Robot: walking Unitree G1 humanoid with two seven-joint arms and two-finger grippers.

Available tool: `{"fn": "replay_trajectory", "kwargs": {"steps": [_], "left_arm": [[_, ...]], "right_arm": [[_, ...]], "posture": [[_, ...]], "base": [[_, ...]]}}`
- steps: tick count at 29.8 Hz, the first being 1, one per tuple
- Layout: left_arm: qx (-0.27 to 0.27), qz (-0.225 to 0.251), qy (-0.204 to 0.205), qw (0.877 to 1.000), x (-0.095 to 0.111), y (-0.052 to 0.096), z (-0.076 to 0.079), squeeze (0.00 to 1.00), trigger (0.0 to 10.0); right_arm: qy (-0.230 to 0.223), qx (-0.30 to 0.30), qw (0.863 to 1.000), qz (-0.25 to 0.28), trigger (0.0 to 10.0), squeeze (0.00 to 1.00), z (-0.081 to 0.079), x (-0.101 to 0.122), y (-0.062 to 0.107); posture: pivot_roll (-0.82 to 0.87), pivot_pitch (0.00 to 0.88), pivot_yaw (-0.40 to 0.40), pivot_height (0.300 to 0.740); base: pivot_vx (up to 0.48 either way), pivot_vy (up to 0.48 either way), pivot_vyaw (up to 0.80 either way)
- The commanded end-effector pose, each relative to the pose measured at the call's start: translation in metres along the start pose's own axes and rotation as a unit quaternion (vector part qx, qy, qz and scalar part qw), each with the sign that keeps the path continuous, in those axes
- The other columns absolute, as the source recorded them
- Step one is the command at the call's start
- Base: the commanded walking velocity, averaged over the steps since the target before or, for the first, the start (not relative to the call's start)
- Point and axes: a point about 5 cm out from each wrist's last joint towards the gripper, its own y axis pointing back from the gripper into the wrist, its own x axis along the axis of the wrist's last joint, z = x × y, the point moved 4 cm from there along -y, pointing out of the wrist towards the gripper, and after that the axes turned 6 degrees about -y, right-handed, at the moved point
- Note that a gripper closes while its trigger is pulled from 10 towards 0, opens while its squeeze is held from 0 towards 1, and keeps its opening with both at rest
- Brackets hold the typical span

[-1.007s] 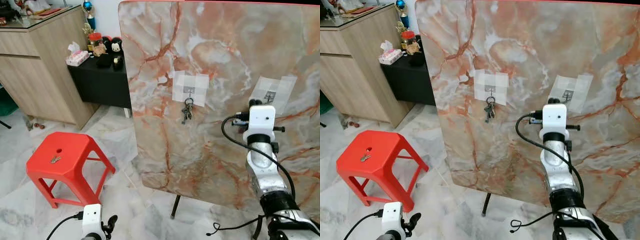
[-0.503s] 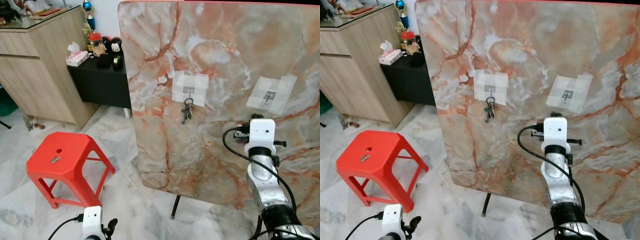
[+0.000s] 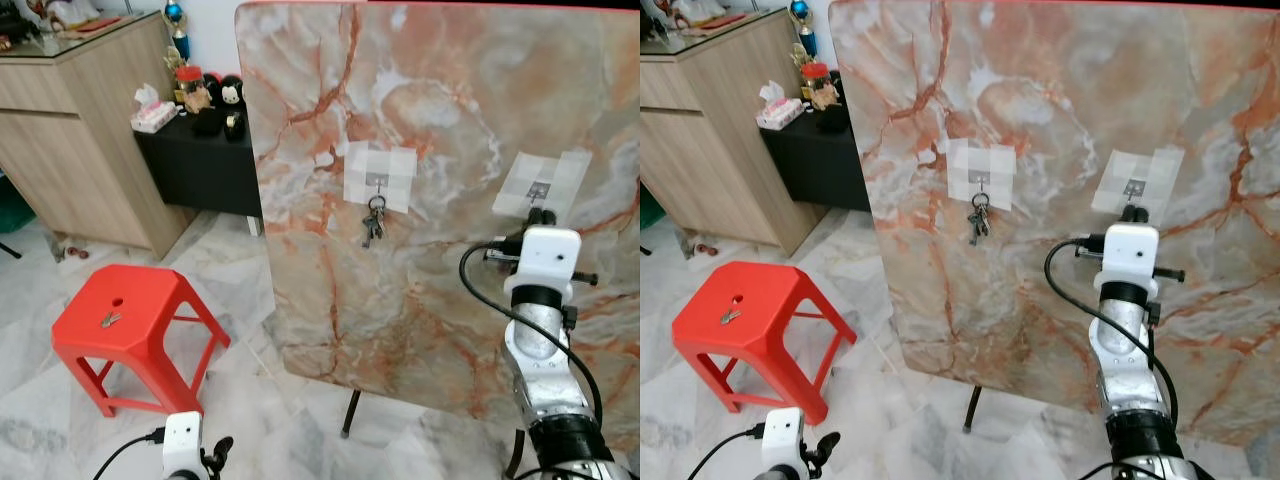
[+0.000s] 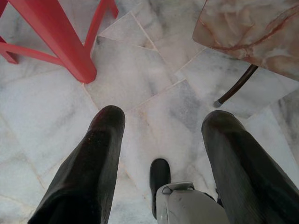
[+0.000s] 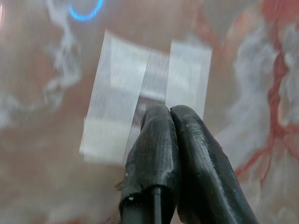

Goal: Hang keys on a hook

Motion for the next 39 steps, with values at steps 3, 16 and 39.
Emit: {"fn": "replay_trajectory", "kwargs": {"steps": [3,16,39], "left_arm": [[0.004,-0.011,-0.001,1.0,-0.004,0.001,-0.004,0.0,10.0],[0.004,-0.008,0.0,1.0,-0.003,0.001,-0.002,0.0,10.0],[-0.001,0.023,-0.003,1.0,0.008,-0.001,0.004,0.0,10.0]], "right_arm": [[-0.011,-0.003,0.999,0.035,10.0,0.0,0.0,0.019,-0.007],[-0.012,-0.002,0.999,0.039,10.0,0.0,-0.004,0.026,-0.018],[0.004,0.018,0.999,0.037,10.0,0.0,-0.014,0.029,-0.036]], "posture": [[0.0,0.0,0.008,0.74],[0.0,0.0,0.006,0.74],[0.0,0.0,0.009,0.74]], "base": [[0.0,0.0,0.0],[0.0,0.0,0.0],[0.0,0.0,0.0]]}}
